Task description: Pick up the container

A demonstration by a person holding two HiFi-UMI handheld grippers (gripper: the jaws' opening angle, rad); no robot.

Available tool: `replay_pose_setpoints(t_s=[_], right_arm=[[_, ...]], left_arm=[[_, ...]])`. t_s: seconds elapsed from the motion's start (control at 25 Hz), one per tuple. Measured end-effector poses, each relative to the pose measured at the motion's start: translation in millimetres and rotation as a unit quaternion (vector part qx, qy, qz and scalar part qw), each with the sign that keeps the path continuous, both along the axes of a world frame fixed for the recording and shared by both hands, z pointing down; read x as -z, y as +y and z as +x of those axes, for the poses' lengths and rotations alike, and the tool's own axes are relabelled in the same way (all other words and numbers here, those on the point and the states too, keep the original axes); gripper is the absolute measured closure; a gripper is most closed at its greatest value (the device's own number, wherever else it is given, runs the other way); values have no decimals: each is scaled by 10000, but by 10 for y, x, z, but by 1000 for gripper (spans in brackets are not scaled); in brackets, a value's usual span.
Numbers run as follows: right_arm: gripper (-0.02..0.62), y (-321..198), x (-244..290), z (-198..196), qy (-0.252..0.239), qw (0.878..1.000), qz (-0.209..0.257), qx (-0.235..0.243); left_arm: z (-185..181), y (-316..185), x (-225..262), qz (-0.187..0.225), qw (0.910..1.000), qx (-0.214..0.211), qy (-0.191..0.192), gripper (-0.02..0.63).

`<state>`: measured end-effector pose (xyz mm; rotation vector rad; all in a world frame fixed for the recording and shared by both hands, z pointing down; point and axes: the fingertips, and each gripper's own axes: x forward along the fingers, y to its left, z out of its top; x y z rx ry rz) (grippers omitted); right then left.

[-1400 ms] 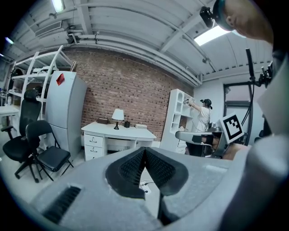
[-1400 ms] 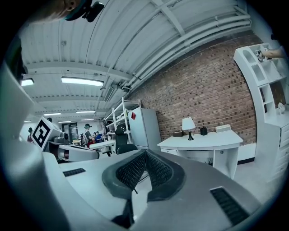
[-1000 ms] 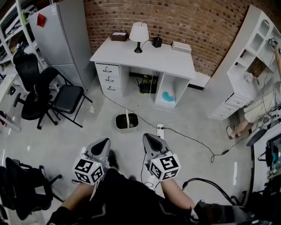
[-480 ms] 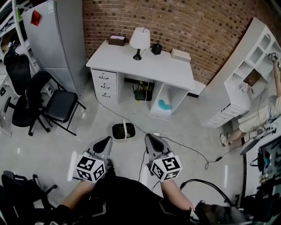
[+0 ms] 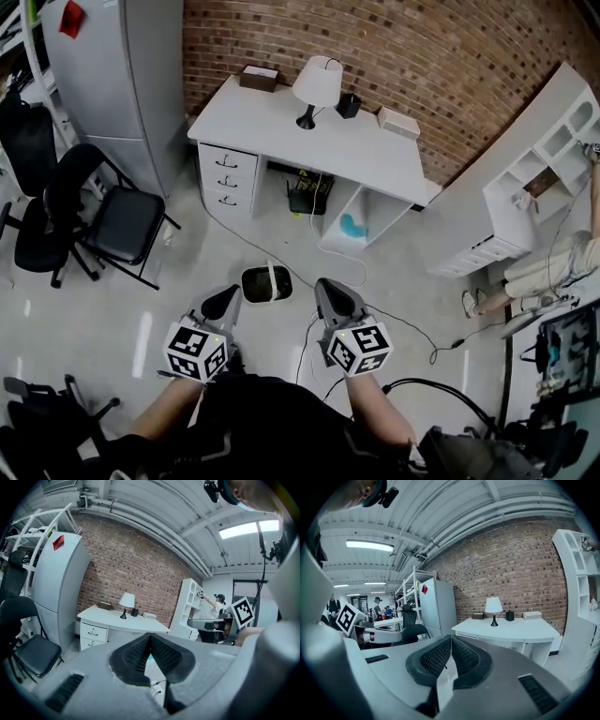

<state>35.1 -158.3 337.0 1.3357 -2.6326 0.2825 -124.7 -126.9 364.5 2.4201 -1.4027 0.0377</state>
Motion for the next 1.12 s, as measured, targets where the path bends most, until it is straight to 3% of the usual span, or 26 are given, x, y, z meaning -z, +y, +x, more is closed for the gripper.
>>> replay_pose_setpoints(t_s=[0.32,0.52,0.76,1.12], right_arm=[[586,-320,-185,-321,298,9995,-77,87],[586,-506,-366,-297,345,9988,-304,166],[586,-892,-725,-104,308,9980,-543,110],[584,-1421,-1566,329,370,9926,-1090,389]], left_arm=[[-229,-396,-109,-39,9993,-285,223,597],[-186,-561,-229,-263,9991,-172,284,597],[58,-801,-552,-587,9981,-128,-158,597],[533,-1297,-1243,-1290,9912,226,-203,597]])
